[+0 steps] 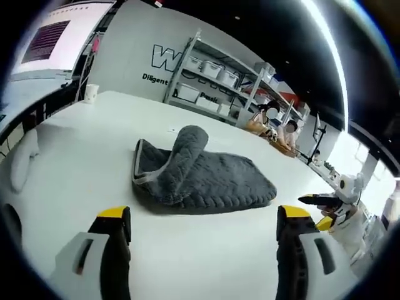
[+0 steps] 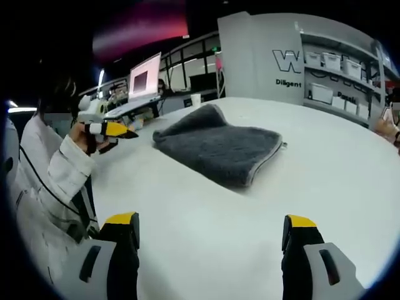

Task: Open the folded towel by lifting each exposed corner and separating the folded layers until the towel lies flat within the target outline without major curled edges

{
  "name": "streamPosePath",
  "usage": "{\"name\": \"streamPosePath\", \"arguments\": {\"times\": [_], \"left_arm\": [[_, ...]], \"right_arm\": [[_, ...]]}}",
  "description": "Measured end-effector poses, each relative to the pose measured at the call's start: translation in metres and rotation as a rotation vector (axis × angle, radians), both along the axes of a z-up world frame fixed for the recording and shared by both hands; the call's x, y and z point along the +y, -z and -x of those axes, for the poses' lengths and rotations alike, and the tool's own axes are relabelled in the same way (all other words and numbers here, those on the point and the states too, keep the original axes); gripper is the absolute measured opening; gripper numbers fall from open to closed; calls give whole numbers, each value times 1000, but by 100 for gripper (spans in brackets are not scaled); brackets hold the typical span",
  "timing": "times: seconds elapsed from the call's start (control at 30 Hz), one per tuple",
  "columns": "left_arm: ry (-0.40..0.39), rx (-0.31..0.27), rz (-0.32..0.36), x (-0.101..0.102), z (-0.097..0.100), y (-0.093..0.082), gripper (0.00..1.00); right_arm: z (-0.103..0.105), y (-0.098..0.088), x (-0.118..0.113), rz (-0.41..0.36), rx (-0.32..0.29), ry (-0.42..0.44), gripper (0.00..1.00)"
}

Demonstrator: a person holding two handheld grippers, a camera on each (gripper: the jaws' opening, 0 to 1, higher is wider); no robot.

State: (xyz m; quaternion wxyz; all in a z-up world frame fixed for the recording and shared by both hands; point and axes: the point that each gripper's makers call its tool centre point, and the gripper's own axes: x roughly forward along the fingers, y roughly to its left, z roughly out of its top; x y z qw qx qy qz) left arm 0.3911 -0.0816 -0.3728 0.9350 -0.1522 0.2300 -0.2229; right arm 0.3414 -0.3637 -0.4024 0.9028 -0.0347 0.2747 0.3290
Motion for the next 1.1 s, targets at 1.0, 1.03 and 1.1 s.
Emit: {"name": "streamPosePath", "arguments": {"times": [1.0, 1.03, 1.1], "left_arm": [[33, -4, -3, -6, 24, -1, 92], [34, -5, -1, -6, 23, -1, 93], [51, -1, 7, -9, 24, 2, 93]], "right_arm": [[-40, 4, 16, -90, -63, 4, 82], [-41, 3, 16, -97, -69, 7, 81], [-47, 1, 16, -107, -87, 24, 78]]}}
